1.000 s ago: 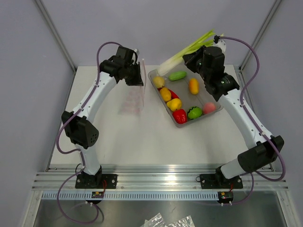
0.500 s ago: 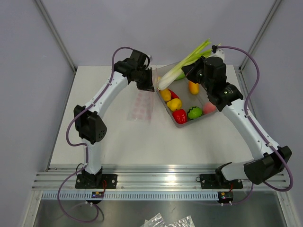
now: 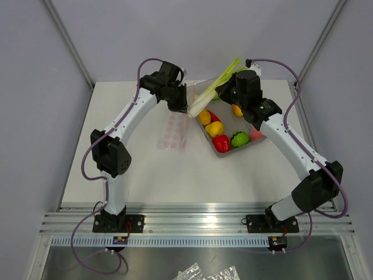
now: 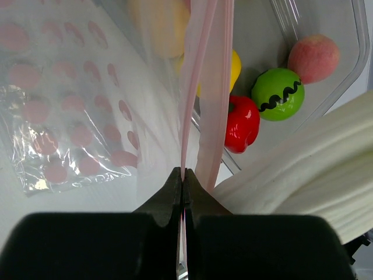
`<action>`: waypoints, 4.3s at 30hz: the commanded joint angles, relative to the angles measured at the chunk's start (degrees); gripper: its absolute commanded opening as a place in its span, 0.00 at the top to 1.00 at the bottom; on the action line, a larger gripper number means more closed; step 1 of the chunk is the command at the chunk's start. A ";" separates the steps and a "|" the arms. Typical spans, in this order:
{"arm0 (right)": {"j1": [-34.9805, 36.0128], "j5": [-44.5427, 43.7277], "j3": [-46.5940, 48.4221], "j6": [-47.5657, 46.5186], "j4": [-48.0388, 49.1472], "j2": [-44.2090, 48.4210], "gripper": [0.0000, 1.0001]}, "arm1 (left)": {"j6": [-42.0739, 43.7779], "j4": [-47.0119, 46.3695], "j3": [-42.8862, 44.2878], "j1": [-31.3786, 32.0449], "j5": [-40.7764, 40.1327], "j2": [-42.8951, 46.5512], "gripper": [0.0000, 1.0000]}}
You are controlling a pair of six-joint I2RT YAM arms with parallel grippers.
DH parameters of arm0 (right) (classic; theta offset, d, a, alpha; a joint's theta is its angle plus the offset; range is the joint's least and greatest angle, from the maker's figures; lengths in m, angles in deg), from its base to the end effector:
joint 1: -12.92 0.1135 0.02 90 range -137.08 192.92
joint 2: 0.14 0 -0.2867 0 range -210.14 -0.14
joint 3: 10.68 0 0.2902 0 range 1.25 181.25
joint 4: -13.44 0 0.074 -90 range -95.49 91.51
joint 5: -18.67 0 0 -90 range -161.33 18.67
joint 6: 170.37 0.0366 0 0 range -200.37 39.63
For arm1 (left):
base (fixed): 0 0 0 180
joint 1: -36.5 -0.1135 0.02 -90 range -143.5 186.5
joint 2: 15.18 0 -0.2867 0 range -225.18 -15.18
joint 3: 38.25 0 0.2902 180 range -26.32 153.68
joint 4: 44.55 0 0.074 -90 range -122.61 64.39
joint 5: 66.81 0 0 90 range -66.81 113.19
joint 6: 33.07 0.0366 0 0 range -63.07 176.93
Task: Place the food in the zip-top bag and seal the zipper
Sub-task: Place the fake vegetable in the zipper food storage bag, then adjust the zipper food storage bag at the center of the board.
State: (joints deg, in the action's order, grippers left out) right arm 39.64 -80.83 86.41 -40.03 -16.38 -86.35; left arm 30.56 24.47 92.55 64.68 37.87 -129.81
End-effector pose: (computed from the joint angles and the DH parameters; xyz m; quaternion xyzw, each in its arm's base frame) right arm 0.3512 0.1700 0.4186 0.1440 0.7996 0.2637 0.5200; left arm 0.4225 -0.2369 0.3677 0.0555 0.9394 -0.2524 0.2253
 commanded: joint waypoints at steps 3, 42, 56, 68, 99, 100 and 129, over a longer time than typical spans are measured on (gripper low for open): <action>1.66 -5.87 2.72 -1.39 0.05 -0.97 1.00 | 0.53 -2.68 0.49 0.20 2.20 2.13 1.00; 12.91 -20.65 7.74 -2.64 -1.27 -10.73 1.00 | -2.72 -6.28 -1.10 0.12 7.91 6.00 1.00; 15.11 -16.26 -3.25 4.31 5.85 -3.18 1.00 | -2.37 -5.93 1.63 -1.20 9.58 4.06 1.00; 16.08 -6.15 -0.54 1.94 -0.21 -7.56 1.00 | -3.69 -9.35 2.77 -1.99 15.55 4.06 1.00; 8.17 5.36 -7.64 8.26 -3.22 -2.55 0.46 | -4.22 -10.76 0.22 -4.28 18.72 7.40 1.00; 8.09 6.85 -7.82 8.88 -2.59 -2.99 0.46 | -4.04 -10.67 0.14 -4.28 18.72 7.66 1.00; 7.56 8.09 4.28 3.54 -5.48 -3.61 1.00 | -3.07 -5.67 8.90 -14.28 20.21 7.75 1.00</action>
State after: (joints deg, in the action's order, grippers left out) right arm 47.73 -71.38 80.82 -31.13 -20.56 -91.05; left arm 26.89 17.58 92.64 55.28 55.59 -124.83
